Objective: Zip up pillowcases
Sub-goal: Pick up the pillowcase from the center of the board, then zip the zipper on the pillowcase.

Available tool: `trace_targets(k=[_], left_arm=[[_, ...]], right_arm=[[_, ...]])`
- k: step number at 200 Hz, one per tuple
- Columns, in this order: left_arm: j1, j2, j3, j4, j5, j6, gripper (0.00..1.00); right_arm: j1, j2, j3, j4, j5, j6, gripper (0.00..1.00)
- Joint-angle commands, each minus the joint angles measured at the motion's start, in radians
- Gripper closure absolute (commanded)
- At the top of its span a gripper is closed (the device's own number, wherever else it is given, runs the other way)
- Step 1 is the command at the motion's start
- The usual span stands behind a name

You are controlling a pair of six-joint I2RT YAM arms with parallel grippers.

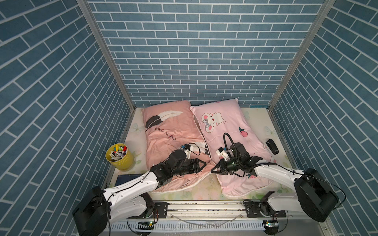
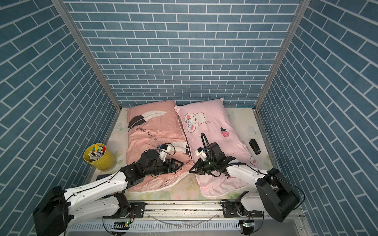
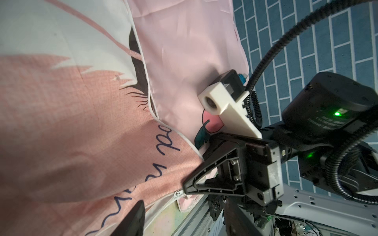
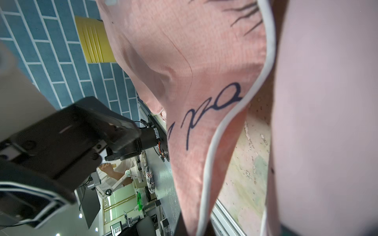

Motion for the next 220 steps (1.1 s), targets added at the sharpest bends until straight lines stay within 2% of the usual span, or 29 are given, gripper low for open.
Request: trace_targets(k=[1, 49, 80, 122, 156, 220], left_arm=[[-0.019, 0.061, -0.046, 0.264, 0.043, -0.128, 0.40], [-0.025, 0.224, -0.108, 0.557, 0.041, -0.238, 0.44], [-0.027, 0.293, -0.134, 0.680, 0.033, -0.278, 0.47], [-0.028, 0.332, -0.158, 0.758, 0.016, -0.313, 0.53], [-0.028, 0.321, -0.170, 0.769, 0.008, -0.320, 0.54], [-0.028, 0.370, -0.174, 0.856, -0.004, -0.346, 0.45]], right_arm=[[-0.011, -0.016, 0.005, 0.068, 0.004, 0.048, 1.00], [-0.010, 0.005, 0.009, 0.185, -0.015, 0.117, 1.00], [-0.007, 0.044, 0.006, 0.254, -0.027, 0.152, 1.00], [0.008, 0.102, 0.025, 0.286, -0.032, 0.156, 1.00], [0.018, 0.132, 0.029, 0.309, -0.026, 0.160, 1.00], [0.053, 0.191, 0.035, 0.386, -0.018, 0.192, 1.00]])
